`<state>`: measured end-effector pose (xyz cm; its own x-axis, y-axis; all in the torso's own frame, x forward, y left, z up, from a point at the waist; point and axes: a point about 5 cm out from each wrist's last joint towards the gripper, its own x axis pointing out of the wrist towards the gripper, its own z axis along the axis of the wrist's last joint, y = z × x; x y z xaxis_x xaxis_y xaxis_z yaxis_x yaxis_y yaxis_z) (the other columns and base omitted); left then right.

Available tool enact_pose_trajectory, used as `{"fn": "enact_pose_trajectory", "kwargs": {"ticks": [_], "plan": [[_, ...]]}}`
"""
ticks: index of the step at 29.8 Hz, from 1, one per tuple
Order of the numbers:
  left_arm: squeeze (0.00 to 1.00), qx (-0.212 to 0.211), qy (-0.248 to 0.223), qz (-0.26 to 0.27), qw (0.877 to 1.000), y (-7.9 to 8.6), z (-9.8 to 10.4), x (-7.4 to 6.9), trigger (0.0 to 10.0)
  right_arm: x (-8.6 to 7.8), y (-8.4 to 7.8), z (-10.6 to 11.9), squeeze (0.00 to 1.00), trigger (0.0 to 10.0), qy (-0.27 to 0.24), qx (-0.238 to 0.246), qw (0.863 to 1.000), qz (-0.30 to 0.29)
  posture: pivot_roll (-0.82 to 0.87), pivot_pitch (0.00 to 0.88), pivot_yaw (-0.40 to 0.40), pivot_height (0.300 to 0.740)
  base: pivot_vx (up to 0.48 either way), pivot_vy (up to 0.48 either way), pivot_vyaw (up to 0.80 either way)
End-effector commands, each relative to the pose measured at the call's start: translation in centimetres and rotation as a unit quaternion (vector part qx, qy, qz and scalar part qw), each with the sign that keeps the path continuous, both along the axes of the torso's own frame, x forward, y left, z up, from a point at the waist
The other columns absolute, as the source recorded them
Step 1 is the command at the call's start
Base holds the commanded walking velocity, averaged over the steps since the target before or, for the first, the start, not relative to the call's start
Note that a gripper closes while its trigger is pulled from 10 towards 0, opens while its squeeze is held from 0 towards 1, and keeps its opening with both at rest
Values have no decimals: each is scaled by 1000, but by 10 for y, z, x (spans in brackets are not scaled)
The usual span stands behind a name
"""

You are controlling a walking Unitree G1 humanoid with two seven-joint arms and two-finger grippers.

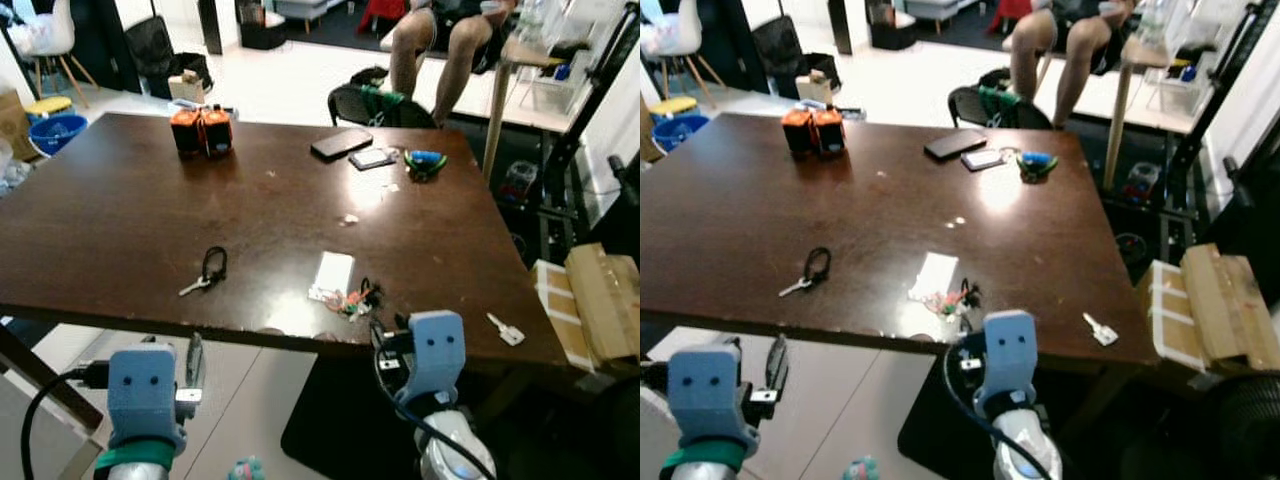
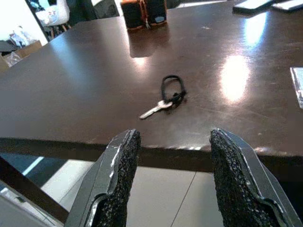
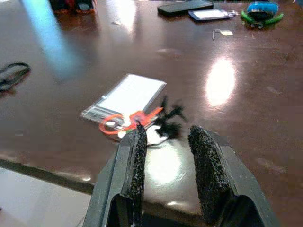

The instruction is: Hang keys on a hook

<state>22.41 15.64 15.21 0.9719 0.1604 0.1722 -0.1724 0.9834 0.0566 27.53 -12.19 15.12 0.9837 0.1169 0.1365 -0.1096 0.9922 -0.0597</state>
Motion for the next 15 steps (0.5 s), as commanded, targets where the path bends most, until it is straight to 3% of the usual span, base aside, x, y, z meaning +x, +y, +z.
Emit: {"fn": "enact_pose_trajectory", "kwargs": {"ticks": [1, 15], "plan": [[0, 2, 14, 3, 1000, 2, -6, -3, 10000, -2, -1, -4, 0, 10000, 8, 2, 1000, -3, -127, 135, 119, 740, 0, 0, 0], [0, -2, 18, -4, 1000, 1, -10, -3, 10000, -1, -1, -9, 0, 10000, 19, 4, 1000, 0, -123, 112, 116, 740, 0, 0, 0]]}}
